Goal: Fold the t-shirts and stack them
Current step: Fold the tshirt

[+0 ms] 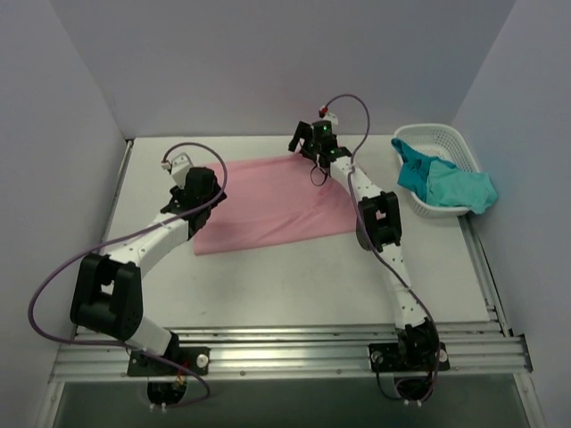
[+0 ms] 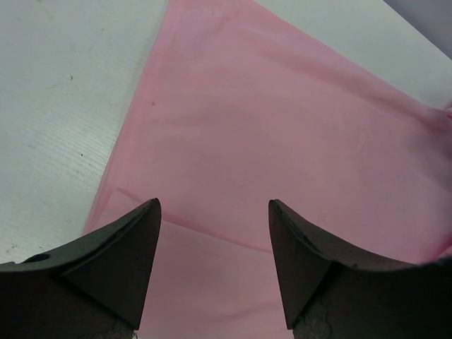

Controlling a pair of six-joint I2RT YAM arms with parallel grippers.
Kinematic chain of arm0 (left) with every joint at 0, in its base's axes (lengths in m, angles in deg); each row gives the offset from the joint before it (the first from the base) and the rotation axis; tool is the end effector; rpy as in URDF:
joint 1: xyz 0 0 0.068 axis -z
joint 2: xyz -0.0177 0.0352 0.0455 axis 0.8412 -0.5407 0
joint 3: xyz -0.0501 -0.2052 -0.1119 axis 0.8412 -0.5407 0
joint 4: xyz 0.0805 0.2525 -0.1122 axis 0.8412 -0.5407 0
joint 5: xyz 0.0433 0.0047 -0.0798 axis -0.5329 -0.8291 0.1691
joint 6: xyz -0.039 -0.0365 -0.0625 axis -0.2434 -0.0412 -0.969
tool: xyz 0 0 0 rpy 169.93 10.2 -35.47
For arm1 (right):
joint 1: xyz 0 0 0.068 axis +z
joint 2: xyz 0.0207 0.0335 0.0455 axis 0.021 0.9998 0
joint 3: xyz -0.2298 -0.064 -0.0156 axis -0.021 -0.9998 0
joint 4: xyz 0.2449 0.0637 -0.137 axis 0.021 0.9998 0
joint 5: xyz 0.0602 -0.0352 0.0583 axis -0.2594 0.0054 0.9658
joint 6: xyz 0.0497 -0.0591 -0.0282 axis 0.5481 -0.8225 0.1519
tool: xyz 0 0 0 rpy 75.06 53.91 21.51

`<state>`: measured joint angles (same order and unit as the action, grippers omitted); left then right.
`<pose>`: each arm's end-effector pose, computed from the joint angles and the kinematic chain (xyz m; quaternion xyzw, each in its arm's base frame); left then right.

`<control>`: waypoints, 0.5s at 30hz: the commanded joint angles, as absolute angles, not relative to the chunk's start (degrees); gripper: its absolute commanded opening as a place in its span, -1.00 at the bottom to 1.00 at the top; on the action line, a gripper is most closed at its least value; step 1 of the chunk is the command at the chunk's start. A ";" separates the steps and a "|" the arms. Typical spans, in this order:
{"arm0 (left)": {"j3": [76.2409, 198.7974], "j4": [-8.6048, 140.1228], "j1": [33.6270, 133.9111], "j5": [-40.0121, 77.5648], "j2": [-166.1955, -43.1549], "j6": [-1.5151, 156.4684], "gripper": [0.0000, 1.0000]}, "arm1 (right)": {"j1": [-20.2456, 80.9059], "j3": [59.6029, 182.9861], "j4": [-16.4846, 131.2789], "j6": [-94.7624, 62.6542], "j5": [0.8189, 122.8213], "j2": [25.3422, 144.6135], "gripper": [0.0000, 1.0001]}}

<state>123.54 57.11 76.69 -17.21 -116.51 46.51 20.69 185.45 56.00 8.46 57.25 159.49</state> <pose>0.3775 -0.0977 0.1822 -0.2804 0.8240 -0.0458 0.4902 0.6095 0.2197 0.1540 0.0656 0.7905 0.2803 0.5406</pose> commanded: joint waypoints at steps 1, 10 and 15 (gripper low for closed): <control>123.01 60.05 77.04 -16.91 -116.28 47.83 0.42 | 21.68 189.45 51.10 10.18 57.00 160.25 0.69; 121.95 60.23 77.31 -17.52 -116.02 48.54 0.42 | 21.95 192.08 48.02 10.62 54.35 162.71 0.60; 121.86 60.31 77.31 -17.78 -116.28 48.71 0.42 | 21.68 192.35 48.28 10.62 52.51 163.24 0.58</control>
<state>121.99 57.90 77.10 -17.25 -116.51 47.78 21.61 190.12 50.41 10.34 55.04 162.09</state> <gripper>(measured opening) 0.710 0.794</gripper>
